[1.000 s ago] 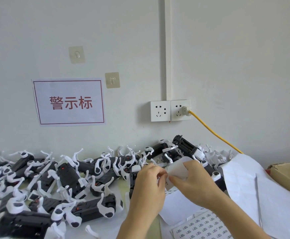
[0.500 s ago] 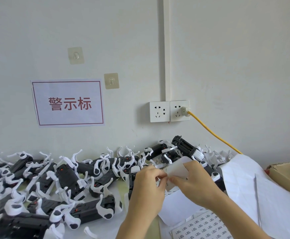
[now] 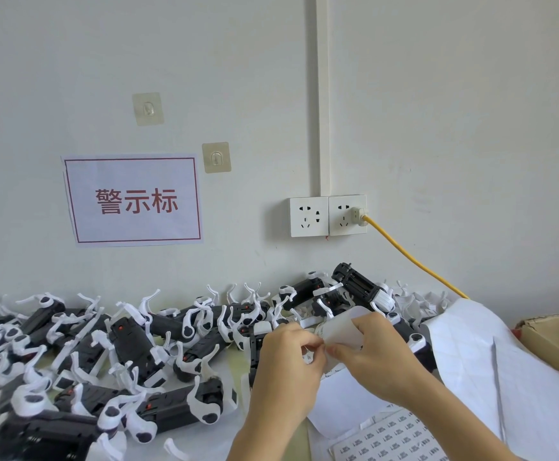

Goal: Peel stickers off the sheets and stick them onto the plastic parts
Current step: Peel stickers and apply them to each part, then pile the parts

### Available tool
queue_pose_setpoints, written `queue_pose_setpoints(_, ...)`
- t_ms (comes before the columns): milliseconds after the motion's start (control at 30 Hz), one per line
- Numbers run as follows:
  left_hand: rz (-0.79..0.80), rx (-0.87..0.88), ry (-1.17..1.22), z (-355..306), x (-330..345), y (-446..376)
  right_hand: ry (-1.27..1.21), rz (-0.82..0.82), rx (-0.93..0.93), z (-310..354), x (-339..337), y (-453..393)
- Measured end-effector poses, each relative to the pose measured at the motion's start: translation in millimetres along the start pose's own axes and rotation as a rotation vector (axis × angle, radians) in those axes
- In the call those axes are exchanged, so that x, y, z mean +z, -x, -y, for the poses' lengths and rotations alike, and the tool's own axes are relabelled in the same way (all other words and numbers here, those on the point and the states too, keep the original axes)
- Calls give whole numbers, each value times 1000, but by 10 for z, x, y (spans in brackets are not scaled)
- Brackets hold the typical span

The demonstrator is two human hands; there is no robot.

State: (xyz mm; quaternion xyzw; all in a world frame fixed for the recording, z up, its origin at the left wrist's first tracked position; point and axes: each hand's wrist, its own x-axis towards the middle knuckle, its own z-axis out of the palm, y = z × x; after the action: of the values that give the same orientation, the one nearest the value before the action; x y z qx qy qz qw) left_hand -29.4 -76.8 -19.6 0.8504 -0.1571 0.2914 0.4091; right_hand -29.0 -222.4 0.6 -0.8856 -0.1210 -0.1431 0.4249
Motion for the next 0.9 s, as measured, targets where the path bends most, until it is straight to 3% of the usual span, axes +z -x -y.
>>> queue_pose_setpoints(500,-94,-143,160,-42,-21,10,-118,4,-51,49,-25,31)
queue_pose_setpoints(600,-144,-196,222,-46,-25,-6,-193,72,30,44,-137,37)
queue_pose_setpoints(800,-214,-297,387,-49,-73,-37,-331,386,352,-95,-571,85)
queue_pose_setpoints(900,-260,-303,407,-65,-88,-33,-276,368,408,-163,-727,122)
